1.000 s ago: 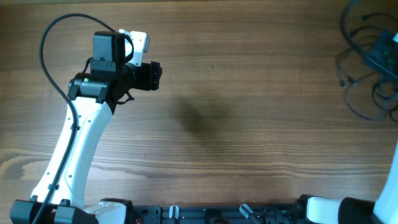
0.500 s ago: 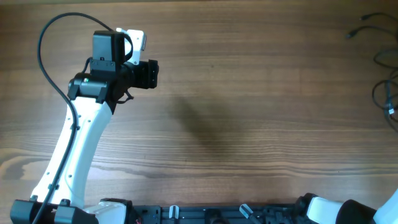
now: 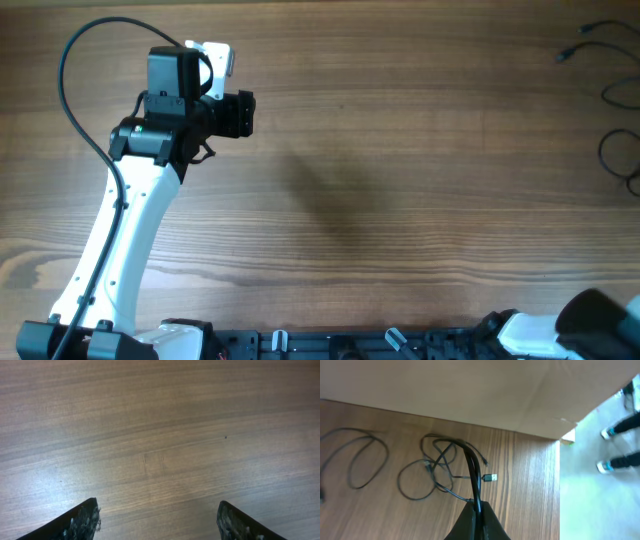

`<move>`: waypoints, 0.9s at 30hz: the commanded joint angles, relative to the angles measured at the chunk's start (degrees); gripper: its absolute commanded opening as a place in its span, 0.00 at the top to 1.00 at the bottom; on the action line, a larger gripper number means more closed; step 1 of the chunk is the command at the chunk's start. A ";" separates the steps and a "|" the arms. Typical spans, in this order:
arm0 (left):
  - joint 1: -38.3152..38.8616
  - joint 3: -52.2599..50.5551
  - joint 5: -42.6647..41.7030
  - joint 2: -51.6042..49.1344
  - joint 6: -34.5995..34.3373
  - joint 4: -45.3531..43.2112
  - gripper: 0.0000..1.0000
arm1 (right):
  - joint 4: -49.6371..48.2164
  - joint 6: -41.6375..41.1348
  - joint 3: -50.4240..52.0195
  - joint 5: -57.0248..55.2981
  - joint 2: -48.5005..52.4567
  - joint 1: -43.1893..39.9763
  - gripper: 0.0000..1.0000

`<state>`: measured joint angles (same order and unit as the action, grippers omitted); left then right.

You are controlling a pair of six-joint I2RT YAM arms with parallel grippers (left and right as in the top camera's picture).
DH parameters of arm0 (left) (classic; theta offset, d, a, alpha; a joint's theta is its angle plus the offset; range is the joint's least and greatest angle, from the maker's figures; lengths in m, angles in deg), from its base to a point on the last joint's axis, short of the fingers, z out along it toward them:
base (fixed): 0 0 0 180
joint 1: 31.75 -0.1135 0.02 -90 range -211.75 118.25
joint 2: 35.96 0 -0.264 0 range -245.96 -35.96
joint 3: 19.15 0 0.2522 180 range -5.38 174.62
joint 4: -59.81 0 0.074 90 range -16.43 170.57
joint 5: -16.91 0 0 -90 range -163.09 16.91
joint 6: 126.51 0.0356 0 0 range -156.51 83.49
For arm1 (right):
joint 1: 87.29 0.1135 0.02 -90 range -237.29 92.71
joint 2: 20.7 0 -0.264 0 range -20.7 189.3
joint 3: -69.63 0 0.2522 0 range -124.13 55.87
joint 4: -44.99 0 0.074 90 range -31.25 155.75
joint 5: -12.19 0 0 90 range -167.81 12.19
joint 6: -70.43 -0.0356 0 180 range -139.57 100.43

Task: Untangle cables
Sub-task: 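Hold the cable at the far right edge with the right gripper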

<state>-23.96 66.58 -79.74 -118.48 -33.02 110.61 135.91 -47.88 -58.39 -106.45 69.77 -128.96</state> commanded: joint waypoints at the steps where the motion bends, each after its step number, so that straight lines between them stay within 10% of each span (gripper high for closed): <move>1: 0.15 0.26 0.52 -0.57 -0.98 -1.09 0.23 | -0.28 -1.92 -0.72 2.19 4.07 -2.73 0.96; 27: 0.15 0.26 0.55 -4.50 -0.98 -3.26 0.23 | -15.45 0.04 15.56 4.35 17.44 -18.40 0.95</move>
<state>-23.96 66.58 -79.72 -122.61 -33.02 107.66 123.39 -49.61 -46.78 -102.87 86.23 -147.45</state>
